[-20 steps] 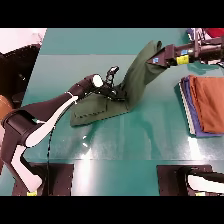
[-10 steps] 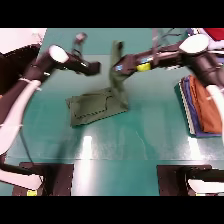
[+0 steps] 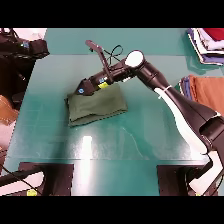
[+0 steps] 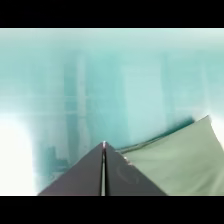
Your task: Fold the shirts.
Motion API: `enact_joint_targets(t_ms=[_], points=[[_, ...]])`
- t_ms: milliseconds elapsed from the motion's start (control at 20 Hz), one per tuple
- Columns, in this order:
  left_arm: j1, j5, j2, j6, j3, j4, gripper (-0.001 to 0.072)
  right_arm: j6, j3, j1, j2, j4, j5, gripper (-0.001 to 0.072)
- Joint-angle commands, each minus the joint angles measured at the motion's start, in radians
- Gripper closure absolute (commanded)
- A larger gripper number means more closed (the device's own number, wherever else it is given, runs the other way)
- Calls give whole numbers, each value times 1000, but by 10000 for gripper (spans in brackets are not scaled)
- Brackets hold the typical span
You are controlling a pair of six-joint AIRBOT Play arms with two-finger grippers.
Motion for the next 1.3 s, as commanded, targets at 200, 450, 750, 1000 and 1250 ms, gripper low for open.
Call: enact_joint_targets(t_ms=[200,450,750,1000,1250], points=[[22,-52,17,23,1,24,679,125,-238,-254,100,-322,124,243],[22,-57,14,23,0,-25,679,211,-483,-456,116,-205,1,137],[22,-58,6,23,0,-34,679,203,-406,-403,-74,-40,13,137],[22,-73,6,23,0,-36,679,203,-207,-259,-221,-7,55,203],[10,-95,6,22,0,-50,680,164,-62,-228,-235,-51,48,689]])
